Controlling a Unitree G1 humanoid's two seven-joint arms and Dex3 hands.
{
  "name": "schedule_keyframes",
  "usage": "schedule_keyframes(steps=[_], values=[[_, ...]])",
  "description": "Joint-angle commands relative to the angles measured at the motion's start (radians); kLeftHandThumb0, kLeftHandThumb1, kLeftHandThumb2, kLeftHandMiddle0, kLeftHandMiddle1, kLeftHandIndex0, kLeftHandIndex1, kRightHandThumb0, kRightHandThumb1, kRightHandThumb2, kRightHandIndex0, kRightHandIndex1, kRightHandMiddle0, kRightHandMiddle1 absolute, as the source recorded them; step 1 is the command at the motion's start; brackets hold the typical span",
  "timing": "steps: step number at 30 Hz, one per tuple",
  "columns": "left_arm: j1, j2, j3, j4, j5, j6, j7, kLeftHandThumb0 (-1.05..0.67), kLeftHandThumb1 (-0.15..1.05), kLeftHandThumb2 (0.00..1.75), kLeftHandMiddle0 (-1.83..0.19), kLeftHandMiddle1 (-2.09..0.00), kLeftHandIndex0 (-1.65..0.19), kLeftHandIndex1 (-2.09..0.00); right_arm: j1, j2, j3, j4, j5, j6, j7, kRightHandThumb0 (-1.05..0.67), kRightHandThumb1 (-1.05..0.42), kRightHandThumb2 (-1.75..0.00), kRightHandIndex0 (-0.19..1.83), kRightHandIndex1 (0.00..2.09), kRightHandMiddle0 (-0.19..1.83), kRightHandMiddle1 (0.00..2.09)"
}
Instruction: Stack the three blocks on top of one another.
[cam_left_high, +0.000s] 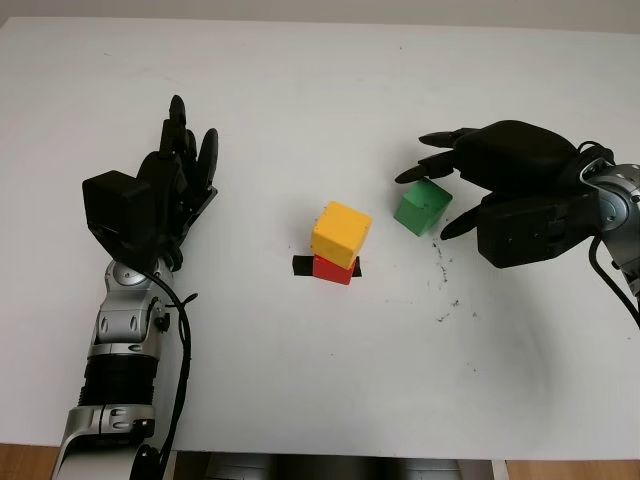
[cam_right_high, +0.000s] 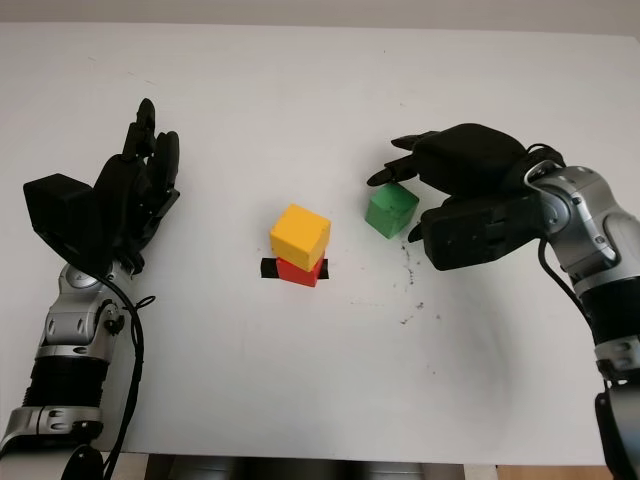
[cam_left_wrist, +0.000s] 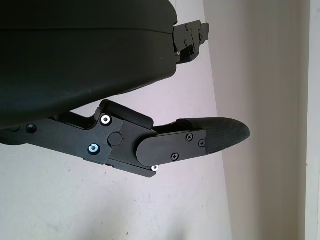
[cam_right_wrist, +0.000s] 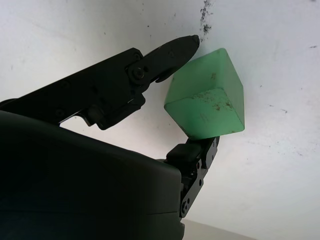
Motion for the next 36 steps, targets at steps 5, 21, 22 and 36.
schedule_keyframes(steps=[5, 21, 22, 36], values=[[-0.008, 0.01, -0.001, 0.0, 0.006, -0.012, 0.004, -0.72, 1.05, 0.56, 0.19, -0.03, 0.19, 0.0, -0.007, 0.004, 0.005, 0.009, 0.001, -0.018, -0.013, -0.44, -0.83, -0.06, 0.26, 0.08, 0.72, 0.17], [0.001, 0.005, -0.001, 0.0, 0.002, -0.01, 0.0, -0.73, 1.05, 0.55, 0.19, -0.01, 0.19, 0.0, -0.009, 0.028, -0.029, 0.068, 0.066, -0.059, -0.081, -0.33, -0.92, -0.05, 0.39, 0.06, 0.61, 0.96], [0.002, 0.006, -0.001, 0.001, 0.003, -0.012, 0.001, -0.72, 1.05, 0.55, 0.19, -0.01, 0.19, 0.0, -0.01, 0.032, -0.033, 0.066, 0.077, -0.047, -0.075, -0.33, -0.92, -0.05, 0.38, 0.06, 0.57, 1.04], [-0.004, 0.003, 0.002, 0.016, -0.006, -0.012, -0.003, -0.72, 1.05, 0.54, 0.19, 0.0, 0.19, 0.0, -0.001, 0.061, -0.09, 0.002, 0.242, 0.09, 0.056, -0.34, -0.94, -0.06, 0.38, 0.05, 0.43, 1.32]])
